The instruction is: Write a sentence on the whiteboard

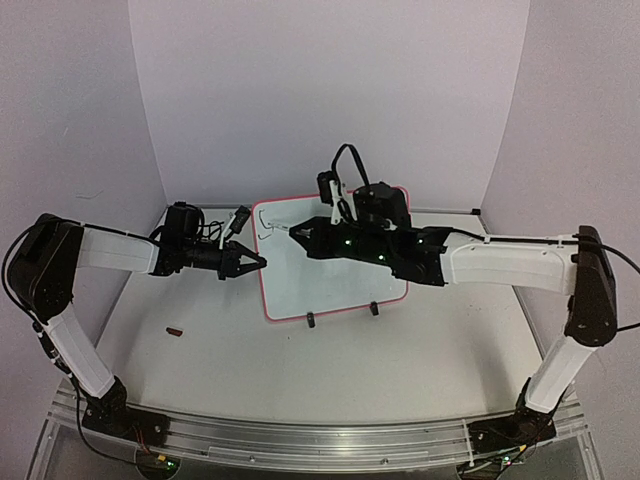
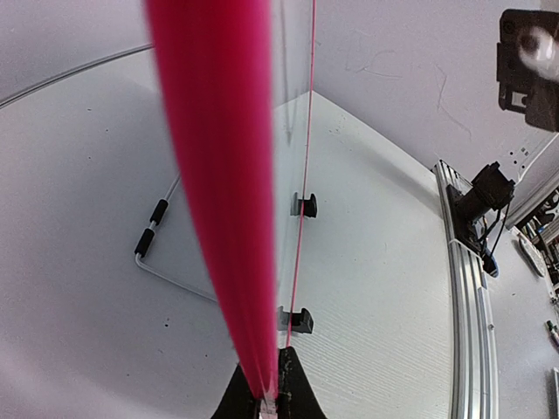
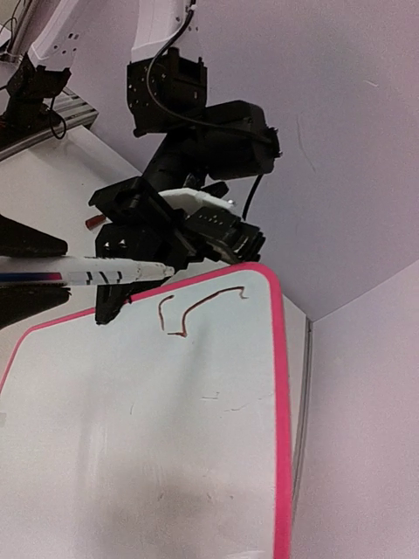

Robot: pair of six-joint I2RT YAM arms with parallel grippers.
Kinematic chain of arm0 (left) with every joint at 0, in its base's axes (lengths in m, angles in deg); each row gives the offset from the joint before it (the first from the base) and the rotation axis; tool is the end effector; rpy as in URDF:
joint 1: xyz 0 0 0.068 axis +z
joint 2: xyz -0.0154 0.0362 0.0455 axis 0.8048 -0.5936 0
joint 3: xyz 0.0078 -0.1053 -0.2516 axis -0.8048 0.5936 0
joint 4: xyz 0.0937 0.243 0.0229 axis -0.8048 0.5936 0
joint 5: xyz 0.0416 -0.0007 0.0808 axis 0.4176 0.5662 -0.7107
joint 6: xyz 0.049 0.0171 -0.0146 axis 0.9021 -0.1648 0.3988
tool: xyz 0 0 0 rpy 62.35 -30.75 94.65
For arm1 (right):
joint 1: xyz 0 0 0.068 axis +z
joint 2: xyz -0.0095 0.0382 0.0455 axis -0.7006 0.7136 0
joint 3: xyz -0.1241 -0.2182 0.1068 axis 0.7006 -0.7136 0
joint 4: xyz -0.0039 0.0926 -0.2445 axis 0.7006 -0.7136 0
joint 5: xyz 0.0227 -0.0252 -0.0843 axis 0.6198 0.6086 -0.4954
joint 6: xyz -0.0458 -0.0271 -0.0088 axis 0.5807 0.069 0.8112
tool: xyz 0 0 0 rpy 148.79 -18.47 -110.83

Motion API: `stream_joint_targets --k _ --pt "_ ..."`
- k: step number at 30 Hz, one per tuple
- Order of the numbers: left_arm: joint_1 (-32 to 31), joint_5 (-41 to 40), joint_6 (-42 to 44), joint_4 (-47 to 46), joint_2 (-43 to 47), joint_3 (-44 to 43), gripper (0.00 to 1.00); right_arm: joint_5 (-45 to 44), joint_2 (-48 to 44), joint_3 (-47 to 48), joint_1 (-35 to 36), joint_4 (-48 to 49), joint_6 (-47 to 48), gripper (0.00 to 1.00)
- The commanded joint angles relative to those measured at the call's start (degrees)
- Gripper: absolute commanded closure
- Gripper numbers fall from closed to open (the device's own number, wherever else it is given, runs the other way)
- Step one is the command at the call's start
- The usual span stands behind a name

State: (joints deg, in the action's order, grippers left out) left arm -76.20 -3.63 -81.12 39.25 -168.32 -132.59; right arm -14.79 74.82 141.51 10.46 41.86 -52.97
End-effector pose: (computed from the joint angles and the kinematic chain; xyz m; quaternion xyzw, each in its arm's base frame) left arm 0.3102 -0.1594 0.1996 0.3887 0.7104 -0.4479 0.3790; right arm 0.2359 0.3429 0.3136 -0.2137 0.7419 0.4505 0.4483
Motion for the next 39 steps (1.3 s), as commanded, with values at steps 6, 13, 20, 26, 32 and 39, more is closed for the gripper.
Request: stream_joint_targets --k 6,13,20,26,32,39 --pt "-0.4 -5.1 2.2 0.9 0.8 0.7 1.0 -4.4 1.7 4.3 0.1 -0.7 2.3 1.0" --pt "-0.4 -5.3 2.2 1.0 0.9 0.8 1.0 -4.8 3.8 6.5 0.0 -1.7 2.6 1.0" --pt "-0.5 -5.3 2.3 1.1 0.9 0.7 1.0 -5.5 5.7 8.3 0.0 -3.3 2.5 1.0" --pt "-0.5 -5.5 2.5 1.2 0.9 0.8 1.0 -6.2 6.5 9.2 0.1 -4.5 2.2 1.0" --pt "-0.5 -5.6 2.6 1.3 1.0 0.7 1.0 -9.7 6.4 9.1 0.1 -5.6 1.9 1.0" --pt "-0.5 -5.7 2.6 1.3 1.0 0.8 1.0 -13.0 4.3 7.0 0.0 -5.9 1.6 1.0"
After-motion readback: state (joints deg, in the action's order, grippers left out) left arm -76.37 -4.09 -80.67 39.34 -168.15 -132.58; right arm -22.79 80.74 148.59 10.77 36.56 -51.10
